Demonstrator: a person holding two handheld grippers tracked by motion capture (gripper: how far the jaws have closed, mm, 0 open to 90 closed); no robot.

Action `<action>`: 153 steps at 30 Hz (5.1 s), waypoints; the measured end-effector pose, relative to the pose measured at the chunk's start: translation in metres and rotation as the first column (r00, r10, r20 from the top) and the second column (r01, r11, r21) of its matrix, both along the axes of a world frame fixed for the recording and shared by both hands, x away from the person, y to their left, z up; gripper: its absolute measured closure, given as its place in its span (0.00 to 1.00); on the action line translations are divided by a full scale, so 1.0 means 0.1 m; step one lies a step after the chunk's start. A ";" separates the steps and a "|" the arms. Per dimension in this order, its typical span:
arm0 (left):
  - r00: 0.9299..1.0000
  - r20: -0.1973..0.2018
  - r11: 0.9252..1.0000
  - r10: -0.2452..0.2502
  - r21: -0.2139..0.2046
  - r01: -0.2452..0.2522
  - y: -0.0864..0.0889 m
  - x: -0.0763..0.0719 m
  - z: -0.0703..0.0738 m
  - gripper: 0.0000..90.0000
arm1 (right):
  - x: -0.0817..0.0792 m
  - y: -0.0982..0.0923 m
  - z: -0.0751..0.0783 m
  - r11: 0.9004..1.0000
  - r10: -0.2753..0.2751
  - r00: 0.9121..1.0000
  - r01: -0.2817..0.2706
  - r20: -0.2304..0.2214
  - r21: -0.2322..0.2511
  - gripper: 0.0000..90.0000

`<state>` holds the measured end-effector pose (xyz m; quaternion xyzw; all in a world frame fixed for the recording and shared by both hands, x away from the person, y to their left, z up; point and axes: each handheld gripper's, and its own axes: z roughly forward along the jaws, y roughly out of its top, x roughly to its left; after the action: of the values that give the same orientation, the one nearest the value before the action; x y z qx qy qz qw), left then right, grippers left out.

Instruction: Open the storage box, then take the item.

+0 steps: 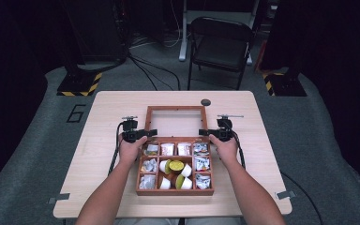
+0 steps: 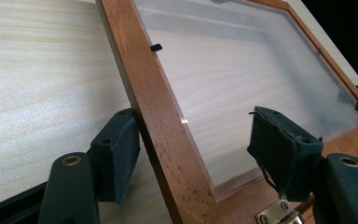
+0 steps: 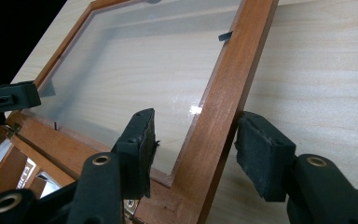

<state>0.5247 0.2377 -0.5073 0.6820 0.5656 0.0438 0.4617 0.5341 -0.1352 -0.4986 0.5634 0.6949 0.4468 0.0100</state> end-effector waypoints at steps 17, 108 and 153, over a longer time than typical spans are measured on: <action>0.999 -0.041 1.000 0.019 -0.002 -0.019 -0.01 0.02 -0.01 0.36 | 0.02 -0.01 -0.03 0.999 -0.010 0.999 0.011 -0.048 0.030 0.52; 0.989 0.139 0.998 -0.048 0.054 0.040 0.17 -0.97 0.67 0.42 | -1.22 0.86 0.29 0.883 0.421 0.892 -0.362 0.163 -0.300 0.55; 0.990 0.138 0.999 -0.020 0.030 0.016 0.24 -0.99 0.66 0.42 | -1.29 1.15 0.14 0.806 0.513 0.854 -0.442 0.089 -0.394 0.35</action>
<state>0.4262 0.2619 -0.4412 0.6890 0.5253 0.0950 0.4902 0.4053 -0.0204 -0.4847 0.3124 0.8798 0.3520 0.0664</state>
